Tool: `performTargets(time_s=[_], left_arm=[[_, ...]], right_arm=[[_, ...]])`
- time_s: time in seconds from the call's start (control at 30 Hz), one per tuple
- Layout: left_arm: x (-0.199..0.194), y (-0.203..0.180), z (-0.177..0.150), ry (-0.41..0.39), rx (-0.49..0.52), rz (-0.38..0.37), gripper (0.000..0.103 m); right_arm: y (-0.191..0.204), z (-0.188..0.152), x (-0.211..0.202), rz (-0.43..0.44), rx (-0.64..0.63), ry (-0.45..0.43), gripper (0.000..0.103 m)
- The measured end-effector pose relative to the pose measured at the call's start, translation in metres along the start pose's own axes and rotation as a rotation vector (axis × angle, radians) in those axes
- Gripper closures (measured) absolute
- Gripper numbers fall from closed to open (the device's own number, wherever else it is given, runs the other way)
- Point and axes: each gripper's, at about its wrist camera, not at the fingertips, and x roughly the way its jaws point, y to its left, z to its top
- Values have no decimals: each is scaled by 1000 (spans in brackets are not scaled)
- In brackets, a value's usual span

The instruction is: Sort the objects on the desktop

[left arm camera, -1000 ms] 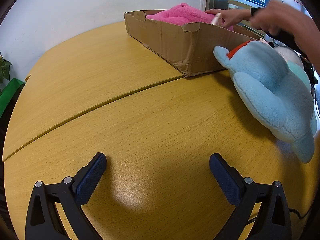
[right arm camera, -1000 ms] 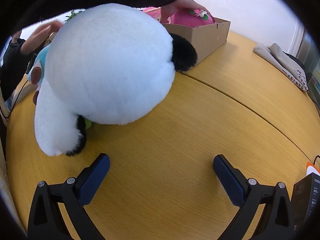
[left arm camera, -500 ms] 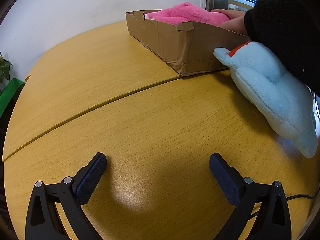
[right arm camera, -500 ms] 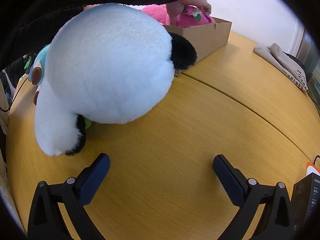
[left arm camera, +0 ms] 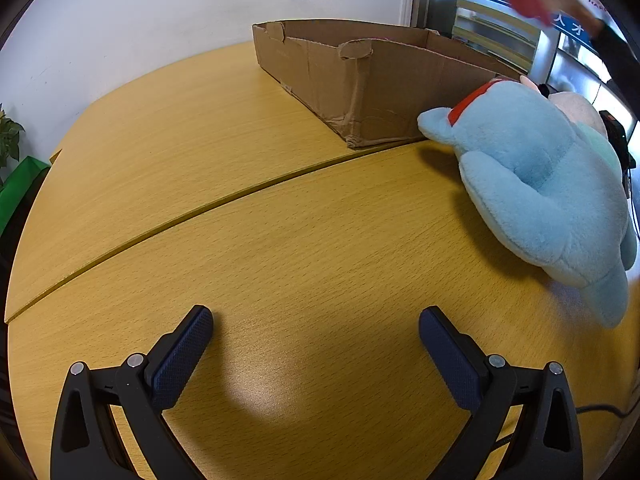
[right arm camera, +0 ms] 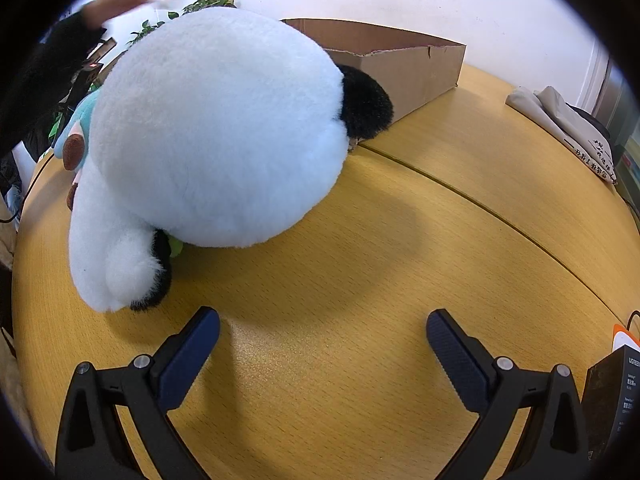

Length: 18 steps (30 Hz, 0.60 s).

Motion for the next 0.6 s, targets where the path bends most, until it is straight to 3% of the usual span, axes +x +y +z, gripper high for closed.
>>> performTargets(time_s=[0.6], left_arm=[[1, 2, 0, 1, 1, -3, 0]], right_arm=[[8, -3, -3, -2, 0, 0, 0]])
